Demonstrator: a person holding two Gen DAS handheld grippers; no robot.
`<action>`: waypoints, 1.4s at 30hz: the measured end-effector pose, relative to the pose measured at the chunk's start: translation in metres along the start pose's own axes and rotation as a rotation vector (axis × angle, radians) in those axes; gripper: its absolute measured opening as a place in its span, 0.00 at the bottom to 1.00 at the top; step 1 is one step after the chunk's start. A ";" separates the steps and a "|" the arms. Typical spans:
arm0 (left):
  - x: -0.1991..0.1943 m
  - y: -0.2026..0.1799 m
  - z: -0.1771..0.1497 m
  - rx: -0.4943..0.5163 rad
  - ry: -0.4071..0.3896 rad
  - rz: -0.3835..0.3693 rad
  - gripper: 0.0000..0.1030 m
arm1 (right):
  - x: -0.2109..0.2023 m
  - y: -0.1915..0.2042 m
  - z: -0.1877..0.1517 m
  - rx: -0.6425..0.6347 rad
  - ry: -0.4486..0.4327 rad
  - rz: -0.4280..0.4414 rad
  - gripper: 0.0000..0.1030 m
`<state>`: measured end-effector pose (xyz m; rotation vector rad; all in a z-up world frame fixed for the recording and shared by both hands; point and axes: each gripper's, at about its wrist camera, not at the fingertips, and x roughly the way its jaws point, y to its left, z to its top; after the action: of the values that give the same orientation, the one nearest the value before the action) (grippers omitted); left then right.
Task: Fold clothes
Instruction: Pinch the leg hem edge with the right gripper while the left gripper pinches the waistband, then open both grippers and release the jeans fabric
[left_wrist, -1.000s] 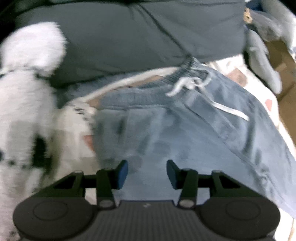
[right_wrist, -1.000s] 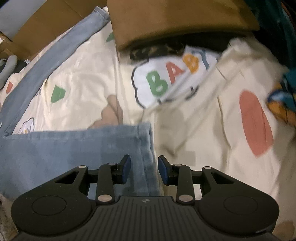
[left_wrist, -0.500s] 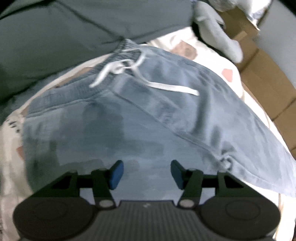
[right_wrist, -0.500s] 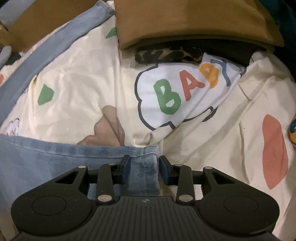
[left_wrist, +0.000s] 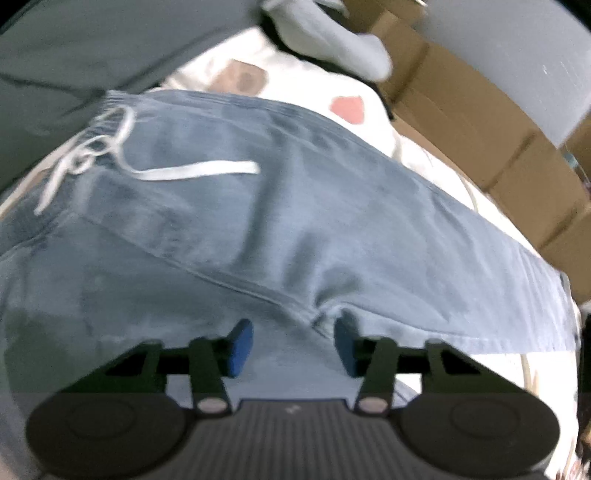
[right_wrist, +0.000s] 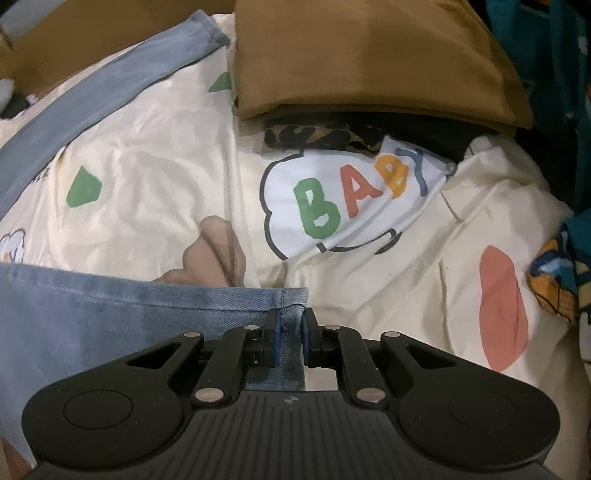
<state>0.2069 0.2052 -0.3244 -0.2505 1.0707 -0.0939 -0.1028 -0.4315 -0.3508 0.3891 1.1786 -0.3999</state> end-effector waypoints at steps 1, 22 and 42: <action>0.004 -0.003 0.000 0.014 0.011 0.002 0.36 | 0.000 0.001 0.000 0.002 -0.001 -0.006 0.09; 0.071 -0.024 -0.004 0.160 0.106 0.083 0.19 | 0.019 0.001 0.001 0.036 0.043 -0.037 0.10; -0.021 0.155 -0.016 -0.219 -0.076 0.326 0.40 | -0.026 0.022 -0.002 -0.070 -0.120 0.084 0.32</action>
<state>0.1761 0.3567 -0.3522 -0.2710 1.0339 0.3241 -0.1021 -0.4092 -0.3254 0.3473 1.0528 -0.3042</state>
